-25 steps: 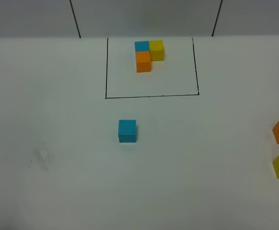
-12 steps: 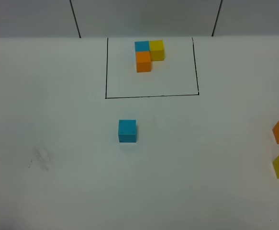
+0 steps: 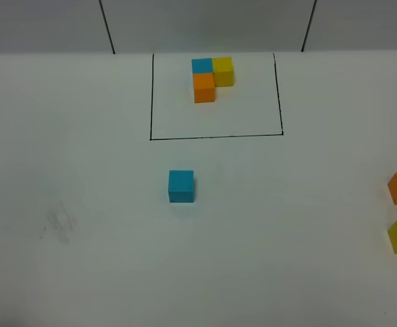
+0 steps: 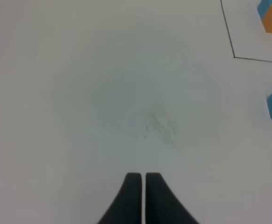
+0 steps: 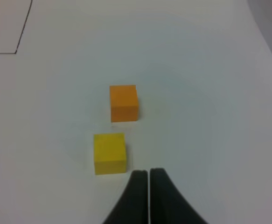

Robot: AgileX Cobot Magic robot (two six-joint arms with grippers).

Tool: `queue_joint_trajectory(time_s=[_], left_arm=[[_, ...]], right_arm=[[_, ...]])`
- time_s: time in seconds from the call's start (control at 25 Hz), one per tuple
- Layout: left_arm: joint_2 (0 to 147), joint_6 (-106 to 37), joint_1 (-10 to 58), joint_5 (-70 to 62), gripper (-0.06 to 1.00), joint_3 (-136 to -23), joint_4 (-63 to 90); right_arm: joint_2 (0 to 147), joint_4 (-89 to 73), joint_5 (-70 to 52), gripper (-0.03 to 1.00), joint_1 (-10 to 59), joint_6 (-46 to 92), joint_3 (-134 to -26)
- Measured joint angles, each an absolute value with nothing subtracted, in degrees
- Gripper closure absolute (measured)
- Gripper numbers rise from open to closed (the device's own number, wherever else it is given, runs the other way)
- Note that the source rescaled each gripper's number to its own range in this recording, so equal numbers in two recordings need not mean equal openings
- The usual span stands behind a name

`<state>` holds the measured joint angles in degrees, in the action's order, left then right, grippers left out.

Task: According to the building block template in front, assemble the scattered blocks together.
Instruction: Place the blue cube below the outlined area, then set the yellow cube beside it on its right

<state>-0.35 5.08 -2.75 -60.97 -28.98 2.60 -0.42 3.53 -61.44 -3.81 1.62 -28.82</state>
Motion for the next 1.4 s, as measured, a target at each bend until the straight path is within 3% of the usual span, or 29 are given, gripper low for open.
queue_joint_trajectory(time_s=[0.48,0.6,0.76,0.96,1.04,1.12,1.4], left_arm=[[-0.4,5.1,-2.8,-61.0,0.94,-29.0,2.6],[-0.4,5.1,-2.8,-61.0,0.94,-29.0,2.6],[-0.4,5.1,-2.8,-61.0,0.94,-29.0,2.6],[-0.4,5.1,-2.8,-61.0,0.94,-29.0,2.6],[-0.4,5.1,-2.8,-61.0,0.94,-29.0,2.6],[-0.4,5.0,-2.8,-61.0,0.94,-29.0,2.6],[-0.4,5.0,-2.8,-61.0,0.94,-29.0,2.6]], right_arm=[[-0.4,3.5,-61.4,0.95,-3.8,1.6,-28.8],[-0.4,3.5,-61.4,0.90,-3.8,1.6,-28.8],[-0.4,3.5,-61.4,0.66,-3.8,2.3,-28.8],[-0.4,3.4,-61.4,0.15,-3.8,2.8,-28.8],[-0.4,3.4,-61.4,0.03,-3.8,2.9,-28.8],[-0.4,3.4,-61.4,-0.02,-3.8,2.9,-28.8],[6.1,3.6,-65.3,0.03,-3.8,4.1,-32.2]])
